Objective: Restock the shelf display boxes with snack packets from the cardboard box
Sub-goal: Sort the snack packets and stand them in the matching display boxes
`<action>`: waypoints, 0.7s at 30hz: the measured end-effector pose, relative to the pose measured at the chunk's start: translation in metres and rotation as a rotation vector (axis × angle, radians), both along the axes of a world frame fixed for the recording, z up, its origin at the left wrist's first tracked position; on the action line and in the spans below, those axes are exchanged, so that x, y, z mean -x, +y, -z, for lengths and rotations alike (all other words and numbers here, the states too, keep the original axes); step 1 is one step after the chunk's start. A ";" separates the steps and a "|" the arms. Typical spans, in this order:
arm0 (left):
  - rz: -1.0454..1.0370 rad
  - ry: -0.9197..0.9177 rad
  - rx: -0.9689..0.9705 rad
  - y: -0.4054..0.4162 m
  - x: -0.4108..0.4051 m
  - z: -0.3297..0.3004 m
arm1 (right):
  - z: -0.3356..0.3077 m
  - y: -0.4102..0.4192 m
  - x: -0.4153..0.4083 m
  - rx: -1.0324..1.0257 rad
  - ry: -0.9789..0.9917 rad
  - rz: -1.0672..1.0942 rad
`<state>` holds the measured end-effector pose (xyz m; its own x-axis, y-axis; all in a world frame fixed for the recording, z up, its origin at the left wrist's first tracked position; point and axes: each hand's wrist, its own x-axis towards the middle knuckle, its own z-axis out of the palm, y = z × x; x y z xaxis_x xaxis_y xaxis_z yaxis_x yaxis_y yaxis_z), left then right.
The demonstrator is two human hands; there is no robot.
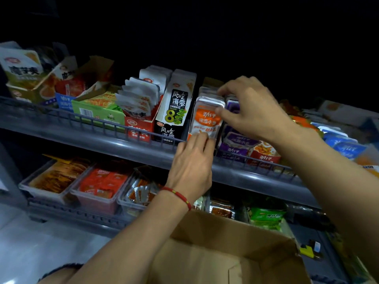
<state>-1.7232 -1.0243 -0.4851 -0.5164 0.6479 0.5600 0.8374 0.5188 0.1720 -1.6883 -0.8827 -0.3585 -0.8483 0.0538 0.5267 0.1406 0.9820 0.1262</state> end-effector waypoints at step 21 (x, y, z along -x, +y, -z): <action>0.011 -0.019 -0.091 0.005 0.020 -0.010 | -0.032 0.000 0.058 0.103 -0.586 0.072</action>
<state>-1.7428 -1.0193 -0.4755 -0.5206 0.6004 0.6070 0.8391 0.4913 0.2337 -1.7465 -0.8825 -0.3267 -0.9883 0.1477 -0.0389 0.1428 0.9839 0.1077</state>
